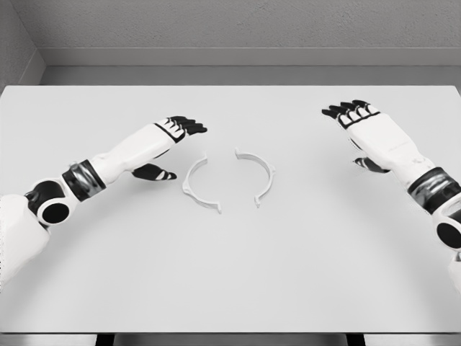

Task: Assemble PVC drainage pipe clamps

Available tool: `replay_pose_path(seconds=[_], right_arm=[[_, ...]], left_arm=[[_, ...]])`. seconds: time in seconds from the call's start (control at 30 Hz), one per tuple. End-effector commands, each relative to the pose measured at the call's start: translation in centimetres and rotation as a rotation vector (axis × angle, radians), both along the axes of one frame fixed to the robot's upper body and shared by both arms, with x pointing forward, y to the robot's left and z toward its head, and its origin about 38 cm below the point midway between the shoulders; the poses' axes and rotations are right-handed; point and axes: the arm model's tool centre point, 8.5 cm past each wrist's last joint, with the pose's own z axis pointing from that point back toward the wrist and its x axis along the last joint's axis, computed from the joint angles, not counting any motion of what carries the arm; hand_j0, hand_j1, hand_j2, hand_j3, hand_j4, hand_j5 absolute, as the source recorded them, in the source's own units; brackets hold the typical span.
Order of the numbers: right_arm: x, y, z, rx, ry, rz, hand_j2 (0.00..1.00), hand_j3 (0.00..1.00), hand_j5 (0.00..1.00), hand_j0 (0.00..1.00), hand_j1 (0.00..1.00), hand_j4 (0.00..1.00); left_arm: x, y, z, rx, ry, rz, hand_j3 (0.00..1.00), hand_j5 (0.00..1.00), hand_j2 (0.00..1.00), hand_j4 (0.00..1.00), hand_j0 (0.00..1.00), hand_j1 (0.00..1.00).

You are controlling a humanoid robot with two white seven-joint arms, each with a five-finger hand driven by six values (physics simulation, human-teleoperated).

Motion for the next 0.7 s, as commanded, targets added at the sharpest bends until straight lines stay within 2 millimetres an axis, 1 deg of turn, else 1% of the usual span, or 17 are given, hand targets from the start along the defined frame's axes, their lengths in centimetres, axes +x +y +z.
replay_pose_path(seconds=[0.0, 0.03, 0.1, 0.23, 0.33, 0.5, 0.53, 0.63, 0.67], right_arm=[[-0.8, -2.2, 2.8, 0.034, -0.093, 0.04, 1.0, 1.0, 1.0, 1.0, 1.0, 1.0], [-1.3, -1.9, 2.8, 0.055, -0.095, 0.093, 1.0, 1.0, 1.0, 1.0, 1.0, 1.0], [-1.7, -1.5, 2.5, 0.048, -0.093, 0.15, 1.0, 1.0, 1.0, 1.0, 1.0, 1.0], [-1.5, -1.9, 1.9, 0.054, -0.055, 0.144, 1.0, 1.0, 1.0, 1.0, 1.0, 1.0], [-1.4, -1.9, 1.9, 0.056, -0.055, 0.144, 1.0, 1.0, 1.0, 1.0, 1.0, 1.0], [-1.4, -1.9, 2.0, 0.056, -0.056, 0.144, 1.0, 1.0, 1.0, 1.0, 1.0, 1.0], [-1.4, -1.7, 1.9, 0.061, -0.056, 0.148, 1.0, 1.0, 1.0, 1.0, 1.0, 1.0], [-1.4, -1.6, 2.0, 0.062, -0.058, 0.149, 1.0, 1.0, 1.0, 1.0, 1.0, 1.0], [-1.4, -1.7, 1.9, 0.063, -0.057, 0.149, 1.0, 1.0, 1.0, 1.0, 1.0, 1.0]], left_arm=[[0.0, -0.8, -0.1, -0.021, 0.006, -0.009, 1.0, 1.0, 1.0, 1.0, 1.0, 1.0], [0.0, -1.1, 0.0, -0.03, 0.003, -0.011, 1.0, 1.0, 1.0, 1.0, 1.0, 1.0], [0.0, -1.0, 0.0, -0.029, 0.004, -0.01, 1.0, 1.0, 1.0, 1.0, 1.0, 1.0], [0.0, -1.0, -0.2, -0.024, 0.006, -0.01, 1.0, 1.0, 1.0, 1.0, 1.0, 1.0], [-0.2, -0.5, -0.5, -0.017, 0.014, -0.003, 1.0, 1.0, 1.0, 1.0, 1.0, 1.0], [-0.4, -0.4, -0.7, -0.015, 0.018, -0.002, 1.0, 1.0, 1.0, 1.0, 1.0, 1.0], [-0.3, 0.6, -0.6, 0.001, 0.018, 0.01, 1.0, 1.0, 1.0, 1.0, 1.0, 1.0], [-0.4, 0.5, -0.8, 0.003, 0.019, 0.008, 1.0, 1.0, 1.0, 1.0, 1.0, 1.0], [-0.4, 0.6, -1.1, 0.009, 0.027, 0.015, 1.0, 1.0, 1.0, 1.0, 1.0, 1.0]])
